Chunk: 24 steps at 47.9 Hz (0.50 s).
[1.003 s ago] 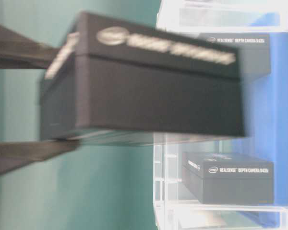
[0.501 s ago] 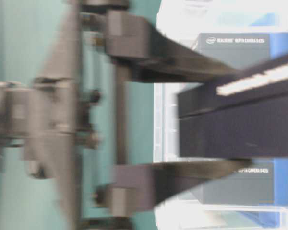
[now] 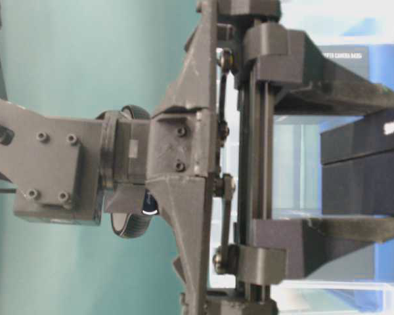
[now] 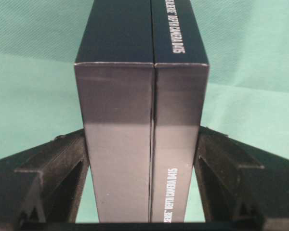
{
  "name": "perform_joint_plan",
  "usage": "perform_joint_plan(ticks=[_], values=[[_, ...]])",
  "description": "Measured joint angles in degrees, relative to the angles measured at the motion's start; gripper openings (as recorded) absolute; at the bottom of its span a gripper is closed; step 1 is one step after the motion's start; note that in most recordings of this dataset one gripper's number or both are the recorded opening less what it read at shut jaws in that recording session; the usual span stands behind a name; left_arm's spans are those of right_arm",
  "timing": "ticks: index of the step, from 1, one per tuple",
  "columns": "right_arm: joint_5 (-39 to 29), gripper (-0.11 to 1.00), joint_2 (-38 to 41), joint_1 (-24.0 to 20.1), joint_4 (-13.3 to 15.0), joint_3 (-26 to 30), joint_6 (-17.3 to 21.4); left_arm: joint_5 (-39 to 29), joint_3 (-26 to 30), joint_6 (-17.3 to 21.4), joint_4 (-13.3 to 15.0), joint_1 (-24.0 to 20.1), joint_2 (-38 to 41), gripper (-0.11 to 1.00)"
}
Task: Take out the box from the case.
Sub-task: 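Carry the box toward the front and set it on the cloth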
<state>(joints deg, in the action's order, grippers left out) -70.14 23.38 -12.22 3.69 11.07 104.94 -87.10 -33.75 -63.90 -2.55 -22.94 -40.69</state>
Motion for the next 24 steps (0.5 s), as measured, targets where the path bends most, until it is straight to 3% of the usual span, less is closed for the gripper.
perform_joint_plan(ticks=[24], values=[[-1.4, 0.68, 0.0, 0.0, 0.0, 0.0, -0.3, 0.1, 0.1, 0.3, 0.0, 0.0, 0.0, 0.86]])
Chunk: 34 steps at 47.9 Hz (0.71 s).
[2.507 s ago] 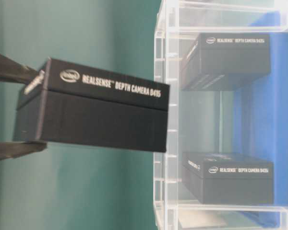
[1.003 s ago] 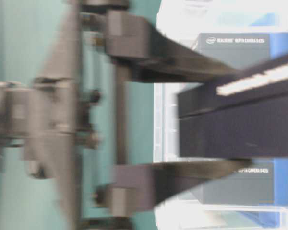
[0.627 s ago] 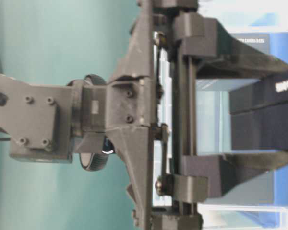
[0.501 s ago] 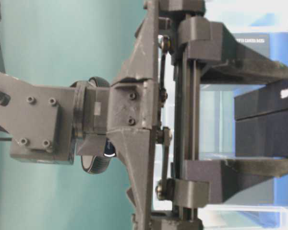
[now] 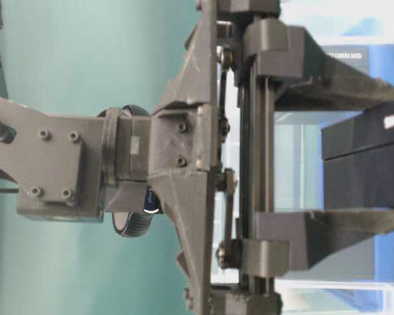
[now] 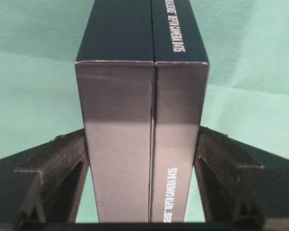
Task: Take out the box from the case.
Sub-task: 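Carry the box toward the front and set it on the cloth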
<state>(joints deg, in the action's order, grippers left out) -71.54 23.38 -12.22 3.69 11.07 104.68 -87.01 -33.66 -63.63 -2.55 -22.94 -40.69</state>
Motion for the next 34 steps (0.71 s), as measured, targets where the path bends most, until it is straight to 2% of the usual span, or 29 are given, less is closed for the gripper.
perform_joint_plan(ticks=[5, 9, 13, 34], values=[[-0.3, 0.69, 0.0, -0.1, 0.1, -0.1, -0.2, 0.0, -0.1, 0.5, 0.0, 0.0, 0.0, 0.86], [-0.7, 0.87, 0.0, -0.2, 0.4, -0.1, -0.1, -0.1, -0.1, 0.6, -0.1, -0.1, 0.1, 0.86], [-0.9, 0.96, -0.1, -0.3, 0.6, -0.1, -0.1, -0.1, -0.1, 0.6, 0.0, 0.0, 0.0, 0.86], [-1.1, 0.94, -1.1, -0.4, 0.8, 0.0, 0.0, 0.0, -0.1, 0.6, 0.0, -0.1, 0.0, 0.86]])
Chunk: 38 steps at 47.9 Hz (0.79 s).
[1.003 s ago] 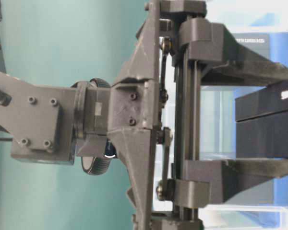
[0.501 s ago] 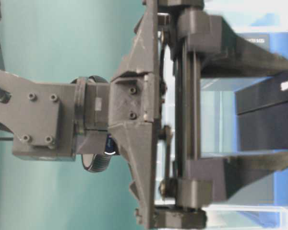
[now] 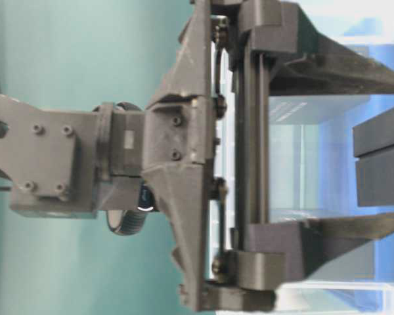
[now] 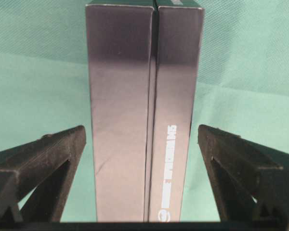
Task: Take out the box from the case.
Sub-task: 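Carry the box toward the front and set it on the cloth, then open the right gripper and withdraw it to the right side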
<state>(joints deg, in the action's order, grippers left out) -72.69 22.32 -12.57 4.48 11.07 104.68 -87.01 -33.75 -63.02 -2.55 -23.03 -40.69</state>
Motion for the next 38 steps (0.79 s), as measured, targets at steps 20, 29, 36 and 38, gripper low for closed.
perform_joint_plan(ticks=[20, 29, 36, 38], values=[[-14.0, 0.94, -5.3, 0.4, 5.6, 9.7, -0.4, 0.2, 0.0, -0.1, 0.0, 0.1, 0.0, 0.86], [-17.7, 0.94, -5.9, 1.2, 6.1, 14.6, -1.3, 0.2, 0.0, -0.2, 0.0, 0.1, 0.0, 0.86], [-18.2, 0.94, -5.9, 1.0, 6.1, 15.2, -1.3, 0.3, 0.0, -0.2, 0.0, 0.0, 0.0, 0.86], [-18.7, 0.94, -5.9, 1.0, 6.1, 15.2, -1.3, 0.3, 0.0, -0.2, 0.0, 0.1, 0.0, 0.86]])
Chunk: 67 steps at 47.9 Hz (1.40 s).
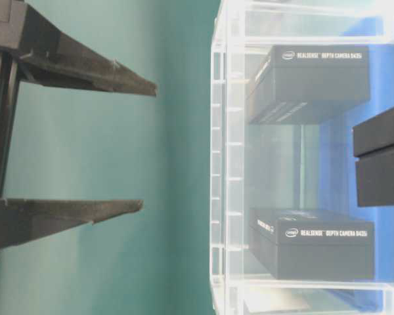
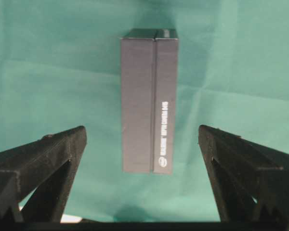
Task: Take out the box from the case.
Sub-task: 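Open the right gripper and withdraw it to the right side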
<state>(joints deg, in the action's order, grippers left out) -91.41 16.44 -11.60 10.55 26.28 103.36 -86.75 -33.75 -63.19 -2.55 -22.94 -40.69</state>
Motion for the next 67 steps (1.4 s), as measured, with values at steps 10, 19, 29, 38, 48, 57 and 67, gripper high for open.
perform_joint_plan(ticks=[10, 19, 29, 38, 48, 57, 67], values=[[-4.5, 0.94, -1.1, -0.5, -0.6, -1.5, -0.1, 0.0, 0.0, 0.0, 0.0, 0.0, 0.0, 0.86], [-6.1, 0.94, -6.3, -1.9, -1.1, -7.2, 0.3, -0.1, 0.1, 0.0, 0.0, 0.0, 0.0, 0.86], [-5.6, 0.94, -14.4, -3.2, -1.1, -16.5, 0.4, 0.0, 0.0, -0.2, 0.0, -0.1, 0.0, 0.86], [-4.4, 0.94, -23.6, -4.8, -1.2, -27.0, 1.2, 0.0, 0.1, -0.4, 0.0, -0.1, 0.0, 0.86], [-1.8, 0.94, -35.2, -7.1, -1.3, -38.1, 4.4, 0.0, 0.0, -0.4, 0.0, 0.0, 0.0, 0.86], [0.8, 0.94, -40.8, -8.0, -1.1, -44.5, 4.5, 0.5, 0.0, -0.3, 0.0, 0.0, 0.0, 0.86], [2.3, 0.94, -42.5, -6.3, 0.6, -48.9, 3.0, 0.5, 0.0, -0.3, 0.1, 0.0, 0.0, 0.86]])
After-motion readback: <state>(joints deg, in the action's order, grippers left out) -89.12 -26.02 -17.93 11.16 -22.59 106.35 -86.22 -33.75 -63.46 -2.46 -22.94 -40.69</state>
